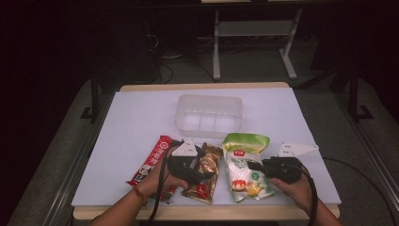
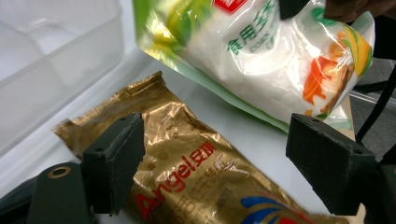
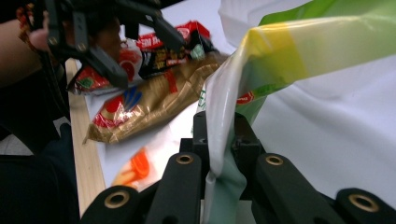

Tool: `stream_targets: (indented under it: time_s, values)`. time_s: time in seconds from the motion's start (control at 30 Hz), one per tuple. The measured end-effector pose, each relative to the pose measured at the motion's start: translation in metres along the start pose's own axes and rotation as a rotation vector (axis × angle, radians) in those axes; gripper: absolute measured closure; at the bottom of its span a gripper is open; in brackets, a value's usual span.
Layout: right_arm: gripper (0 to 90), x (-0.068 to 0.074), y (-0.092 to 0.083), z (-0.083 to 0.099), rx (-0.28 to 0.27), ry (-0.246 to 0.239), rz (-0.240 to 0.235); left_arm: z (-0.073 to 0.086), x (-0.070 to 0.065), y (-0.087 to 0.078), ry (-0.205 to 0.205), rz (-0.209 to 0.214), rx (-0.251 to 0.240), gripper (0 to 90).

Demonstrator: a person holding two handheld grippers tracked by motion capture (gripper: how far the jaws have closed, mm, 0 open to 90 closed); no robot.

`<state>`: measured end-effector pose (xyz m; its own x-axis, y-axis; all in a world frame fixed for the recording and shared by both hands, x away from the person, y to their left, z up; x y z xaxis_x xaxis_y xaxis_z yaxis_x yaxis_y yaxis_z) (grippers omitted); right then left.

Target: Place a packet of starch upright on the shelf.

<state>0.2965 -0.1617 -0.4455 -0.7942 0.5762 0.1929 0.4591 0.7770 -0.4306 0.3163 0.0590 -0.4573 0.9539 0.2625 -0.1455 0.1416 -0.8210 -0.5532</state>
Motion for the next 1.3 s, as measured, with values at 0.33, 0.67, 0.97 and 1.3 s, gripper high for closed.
stream_targets:
  time_s: [0.33,0.67,0.97,1.3]
  values:
    - [84.1,0.017,0.004,-0.010,-0.027,-0.076,-0.016,-0.011,-0.002,0.032,-0.023,0.040,0.017,19.1]
    - [84.0,0.022,0.008,-0.017,-0.067,-0.100,-0.033,-0.019,-0.001,0.035,-0.057,0.100,-0.042,35.6]
    - [74.5,0.017,0.009,-0.015,-0.039,-0.086,-0.042,-0.025,-0.001,0.026,-0.002,0.061,-0.076,68.5]
    - [69.7,0.012,0.017,-0.006,0.124,-0.125,-0.038,-0.029,-0.009,0.027,0.057,0.034,-0.088,79.7]
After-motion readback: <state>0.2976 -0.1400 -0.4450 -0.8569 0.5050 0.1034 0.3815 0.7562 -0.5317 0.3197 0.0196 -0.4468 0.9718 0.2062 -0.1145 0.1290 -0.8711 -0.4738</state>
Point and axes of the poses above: each handheld gripper's, and its own axes: y roughly forward along the jaws, z roughly out of its underside, x roughly to its left, the point moved 7 cm from there along y, roughly forward along the jaws, and after that the axes turned 5 degrees about z, right-handed, at the moved point
